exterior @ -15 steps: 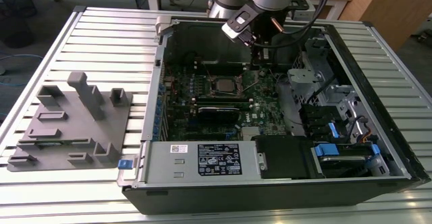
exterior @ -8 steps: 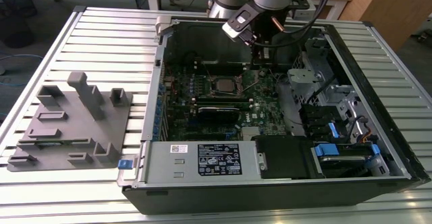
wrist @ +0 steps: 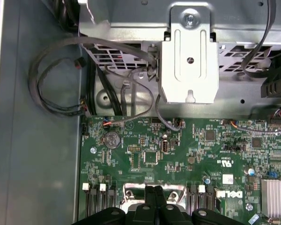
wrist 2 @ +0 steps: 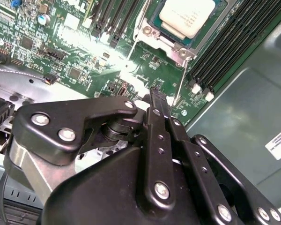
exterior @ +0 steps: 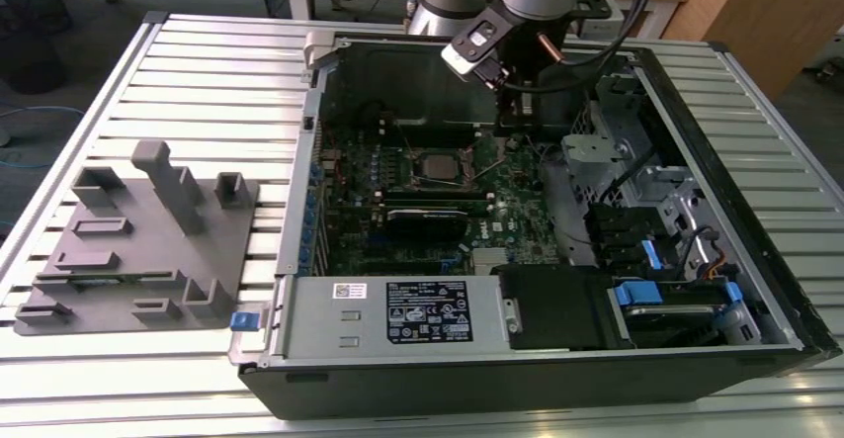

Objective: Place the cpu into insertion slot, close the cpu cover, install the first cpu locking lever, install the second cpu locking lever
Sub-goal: 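Close the cpu cover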

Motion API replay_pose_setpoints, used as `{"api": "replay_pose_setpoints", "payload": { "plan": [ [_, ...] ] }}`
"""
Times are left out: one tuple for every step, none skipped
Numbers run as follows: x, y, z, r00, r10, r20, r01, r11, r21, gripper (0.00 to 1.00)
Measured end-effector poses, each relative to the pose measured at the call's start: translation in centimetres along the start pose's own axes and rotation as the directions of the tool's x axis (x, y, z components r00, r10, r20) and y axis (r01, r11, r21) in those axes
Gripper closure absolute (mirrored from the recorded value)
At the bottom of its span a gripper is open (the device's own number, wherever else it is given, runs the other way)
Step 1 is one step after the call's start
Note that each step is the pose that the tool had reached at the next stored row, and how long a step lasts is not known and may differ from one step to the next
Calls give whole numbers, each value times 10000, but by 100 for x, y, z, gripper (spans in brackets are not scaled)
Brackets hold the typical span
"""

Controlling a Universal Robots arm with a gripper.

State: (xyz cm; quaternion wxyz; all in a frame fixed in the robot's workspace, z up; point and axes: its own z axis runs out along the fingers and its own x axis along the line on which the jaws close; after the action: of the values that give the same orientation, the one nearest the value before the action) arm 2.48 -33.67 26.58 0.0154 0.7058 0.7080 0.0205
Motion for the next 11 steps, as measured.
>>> {"api": "replay_pose_setpoints", "payload": {
  "plan": [
    [0,13,1,10000,-1,-1,1,10000,0,89],
    [0,26,2,10000,0,0,0,10000,1,89],
    [0,38,2,10000,0,0,0,10000,2,89],
    [0,49,3,10000,-1,0,1,10000,2,89],
    [0,59,3,10000,-1,0,1,10000,2,89],
    [0,68,4,10000,0,0,0,10000,2,89],
    [0,81,5,10000,0,0,0,10000,2,89],
    [-1,101,6,10000,0,0,0,10000,3,89],
    [0,121,7,10000,0,0,0,10000,4,89],
    [0,141,8,10000,0,0,0,10000,6,89],
    [-1,160,10,10000,0,1,0,10000,6,89]
  ]
}}
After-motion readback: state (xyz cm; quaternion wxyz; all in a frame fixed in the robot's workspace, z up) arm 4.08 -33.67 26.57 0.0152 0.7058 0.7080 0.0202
